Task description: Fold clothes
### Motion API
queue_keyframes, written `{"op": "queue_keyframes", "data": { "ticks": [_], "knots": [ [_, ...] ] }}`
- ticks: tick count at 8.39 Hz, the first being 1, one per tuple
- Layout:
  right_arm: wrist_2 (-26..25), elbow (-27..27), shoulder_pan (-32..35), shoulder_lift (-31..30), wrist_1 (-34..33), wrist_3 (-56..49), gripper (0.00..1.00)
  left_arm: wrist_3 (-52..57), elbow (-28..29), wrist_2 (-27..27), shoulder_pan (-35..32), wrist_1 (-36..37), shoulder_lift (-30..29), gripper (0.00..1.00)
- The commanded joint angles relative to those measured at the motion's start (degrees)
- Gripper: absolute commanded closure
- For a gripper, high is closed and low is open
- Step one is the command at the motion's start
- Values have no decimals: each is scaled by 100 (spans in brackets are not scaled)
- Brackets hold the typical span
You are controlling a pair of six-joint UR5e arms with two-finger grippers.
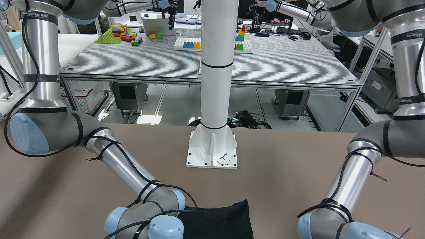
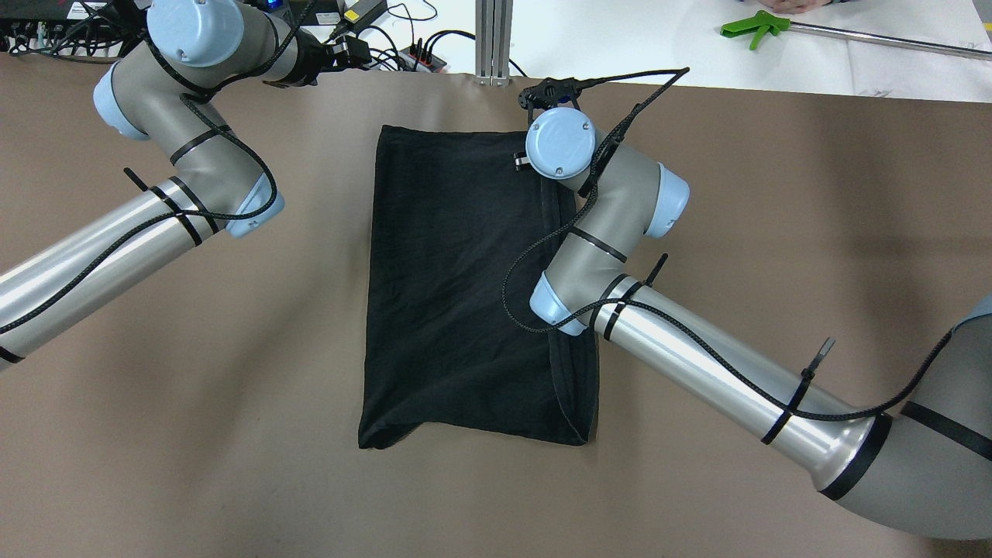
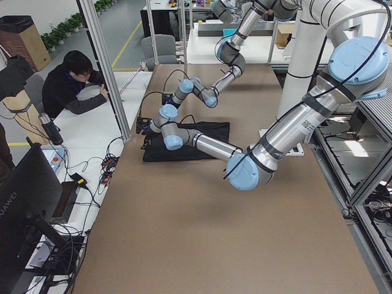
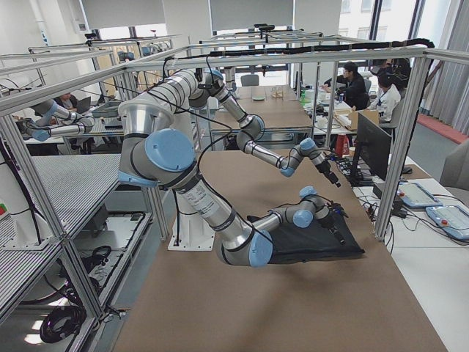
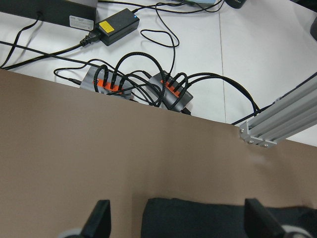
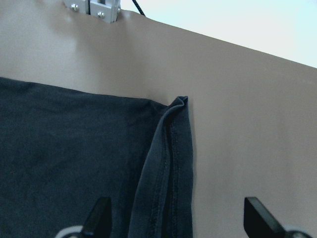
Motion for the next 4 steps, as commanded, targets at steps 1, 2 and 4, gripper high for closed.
{"op": "queue_keyframes", "data": {
  "ticks": [1,2,4],
  "knots": [
    [-524,-860,-204,174,813,8,6,14,30,5,0,0,1,5],
    [-594,-887,-230,174,813,8,6,14,38,5,9,0,1,5],
    [-673,-1019,-292,148,822,8,6,14,56,5,17,0,1,5]
  ]
}}
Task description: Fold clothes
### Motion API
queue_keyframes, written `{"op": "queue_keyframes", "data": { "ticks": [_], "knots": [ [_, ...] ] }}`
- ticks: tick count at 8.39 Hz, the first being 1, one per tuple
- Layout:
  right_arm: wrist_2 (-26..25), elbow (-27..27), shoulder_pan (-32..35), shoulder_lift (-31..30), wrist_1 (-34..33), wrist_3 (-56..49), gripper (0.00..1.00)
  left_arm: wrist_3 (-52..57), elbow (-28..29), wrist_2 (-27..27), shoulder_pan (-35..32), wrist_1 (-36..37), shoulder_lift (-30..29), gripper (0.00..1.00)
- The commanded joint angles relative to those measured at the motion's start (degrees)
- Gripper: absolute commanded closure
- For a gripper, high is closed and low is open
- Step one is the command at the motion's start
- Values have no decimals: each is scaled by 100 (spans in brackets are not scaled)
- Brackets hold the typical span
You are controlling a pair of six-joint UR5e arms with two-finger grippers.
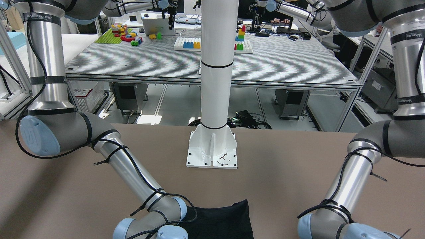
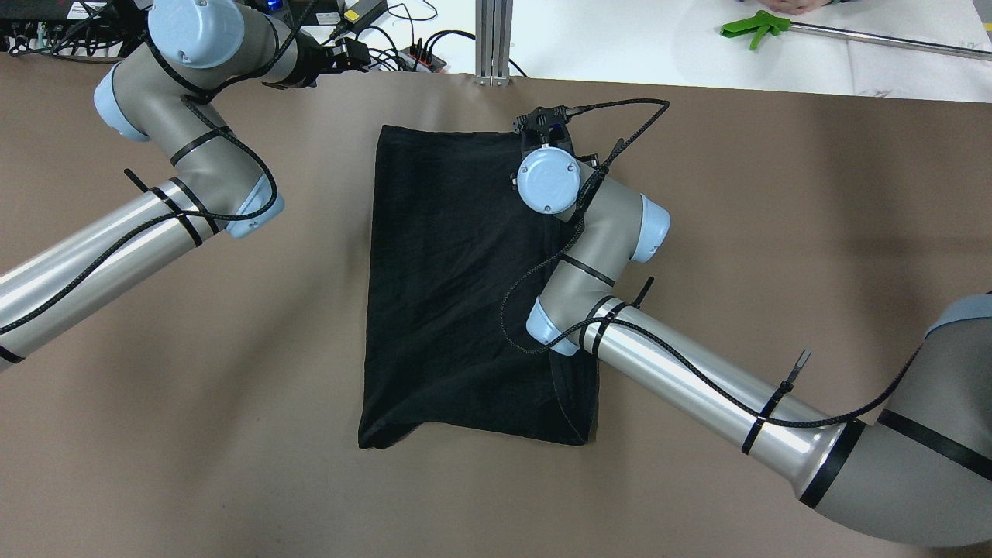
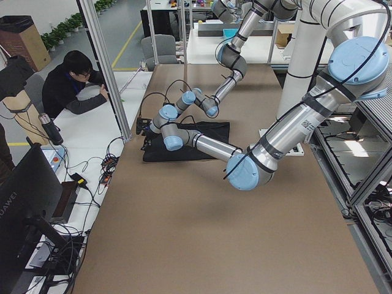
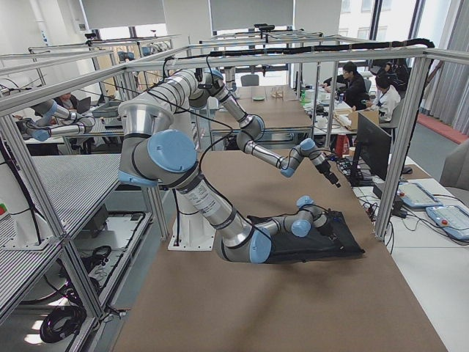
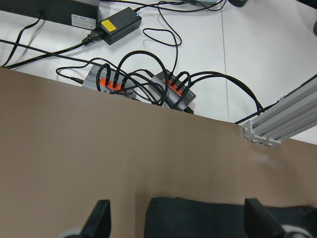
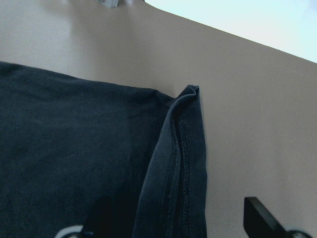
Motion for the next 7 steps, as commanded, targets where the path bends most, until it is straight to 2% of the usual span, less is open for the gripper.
{"op": "queue_keyframes", "data": {
  "ticks": [1,3,5,6,7],
  "knots": [
    [-81,-107,-41,-20,49,0,6,0,21,0,11,0,-8,5],
    [15,-107,108,-81,67,-69,6,-8,30,0,20,0,-9,5],
    [602,-20,494,-335,93,-227,6,-43,21,9,20,0,-52,5],
    [613,172,574,-571,110,-394,6,-61,13,9,20,9,-61,5],
    [857,304,696,-687,111,-430,6,-78,-5,9,55,9,-70,5]
  ]
}}
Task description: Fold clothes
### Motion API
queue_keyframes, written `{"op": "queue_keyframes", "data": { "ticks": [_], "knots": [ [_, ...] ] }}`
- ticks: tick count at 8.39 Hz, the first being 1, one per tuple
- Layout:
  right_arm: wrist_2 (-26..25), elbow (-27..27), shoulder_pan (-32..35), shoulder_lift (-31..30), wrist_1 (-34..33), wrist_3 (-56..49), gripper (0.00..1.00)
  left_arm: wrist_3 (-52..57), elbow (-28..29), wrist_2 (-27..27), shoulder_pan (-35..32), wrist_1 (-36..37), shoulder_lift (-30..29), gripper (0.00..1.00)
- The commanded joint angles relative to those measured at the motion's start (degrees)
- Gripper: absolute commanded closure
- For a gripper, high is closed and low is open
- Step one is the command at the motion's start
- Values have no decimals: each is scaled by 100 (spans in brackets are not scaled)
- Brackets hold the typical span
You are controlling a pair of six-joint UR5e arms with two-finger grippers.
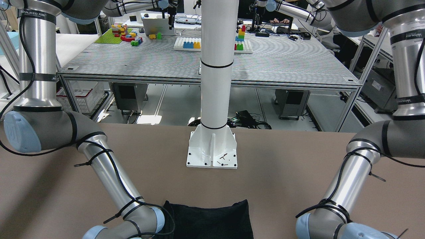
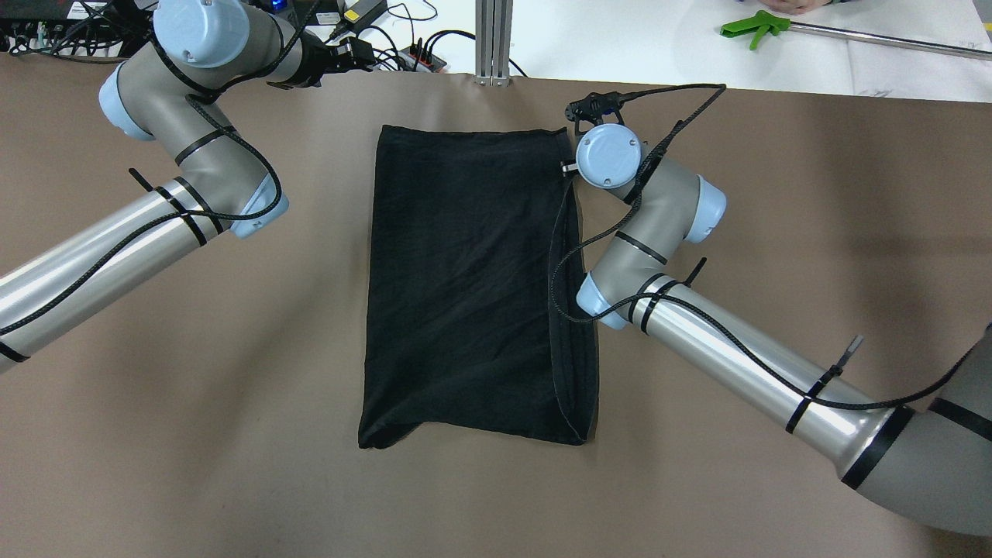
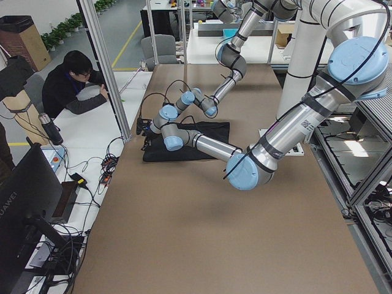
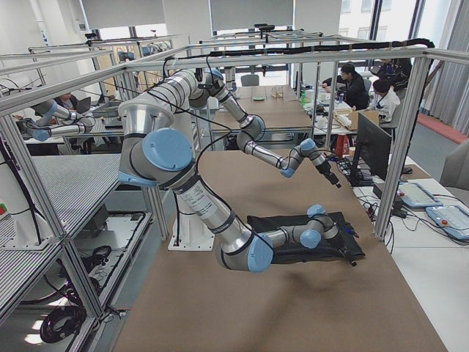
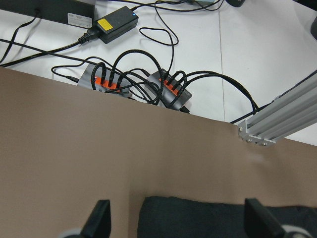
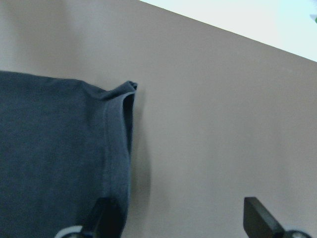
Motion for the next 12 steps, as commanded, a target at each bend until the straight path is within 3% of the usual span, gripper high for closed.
{"op": "queue_keyframes", "data": {
  "ticks": [1,2,4,5,6,7,12],
  "knots": [
    [787,511,381,-290,-44,-139,6,-33,-22,2,41,14,-22,5],
    [1209,853,444,-281,-175,-87,6,-33,-22,2,41,14,-22,5],
    [1249,1627,270,-264,-1104,654,6,-33,-31,2,41,14,-13,5],
    [970,1621,-201,-255,-1117,1166,6,-33,-31,2,41,14,-13,5],
    [393,1612,-389,-298,-1108,1197,6,-33,-22,2,41,14,-13,5],
    [213,1551,-486,-368,-1099,1197,6,-33,-13,2,41,14,-13,5],
    [229,1559,-487,-685,-1090,1188,6,-33,-4,11,50,14,-48,5]
  ]
}}
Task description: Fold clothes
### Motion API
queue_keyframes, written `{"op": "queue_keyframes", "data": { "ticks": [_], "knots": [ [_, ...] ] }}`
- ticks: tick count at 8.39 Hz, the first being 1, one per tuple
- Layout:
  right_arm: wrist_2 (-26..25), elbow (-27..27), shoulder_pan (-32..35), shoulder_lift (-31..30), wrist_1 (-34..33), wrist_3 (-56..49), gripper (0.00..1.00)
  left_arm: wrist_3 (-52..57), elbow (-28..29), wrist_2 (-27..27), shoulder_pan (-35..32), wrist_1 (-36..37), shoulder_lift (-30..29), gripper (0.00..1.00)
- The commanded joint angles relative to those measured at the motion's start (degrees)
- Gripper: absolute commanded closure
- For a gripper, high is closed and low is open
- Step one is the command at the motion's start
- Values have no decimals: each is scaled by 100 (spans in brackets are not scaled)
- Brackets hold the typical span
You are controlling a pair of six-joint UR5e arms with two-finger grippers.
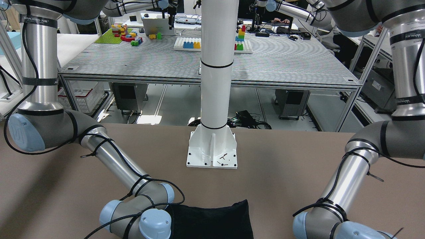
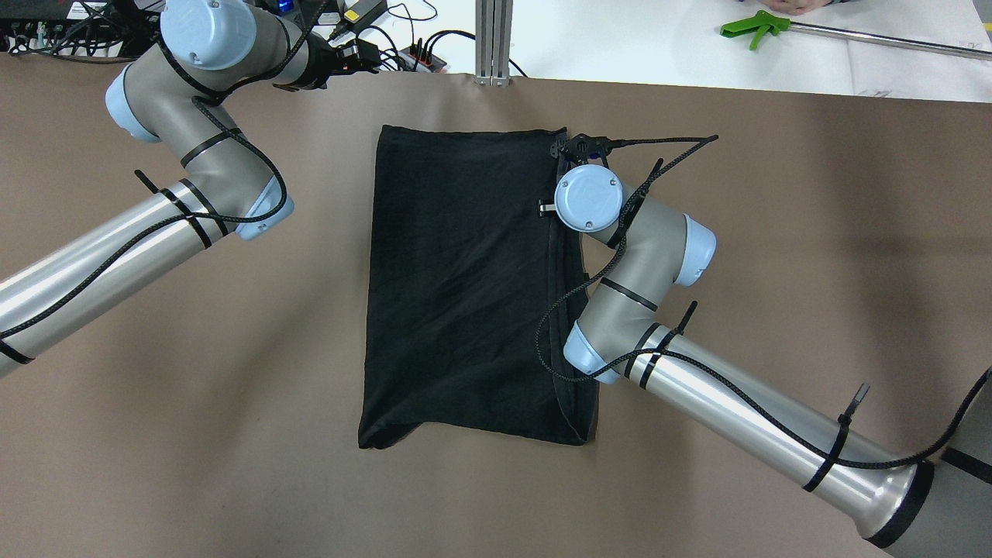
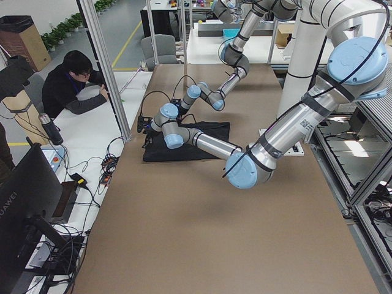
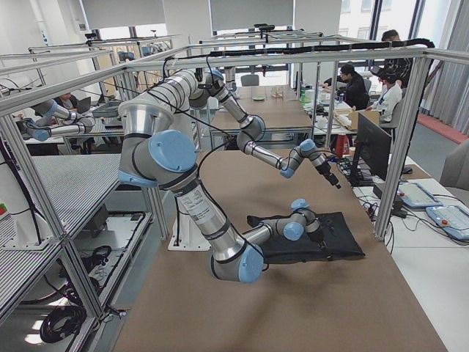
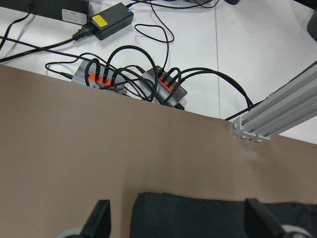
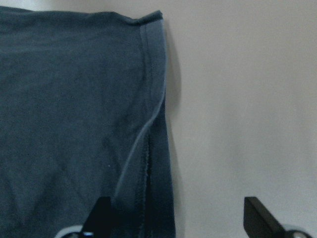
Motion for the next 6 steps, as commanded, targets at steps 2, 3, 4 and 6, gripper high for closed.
{"op": "queue_keyframes", "data": {
  "ticks": [2,3,4,6],
  "knots": [
    [17,36,4,-89,13,-17,6,-9,-15,5,39,0,-10,5],
    [113,54,56,-72,5,-26,6,-9,-15,-4,39,0,-10,5],
    [132,54,57,-37,5,9,6,-9,-23,-4,39,0,-10,5],
    [79,-51,39,182,22,-8,6,0,-23,-4,39,0,-10,5]
  ]
}}
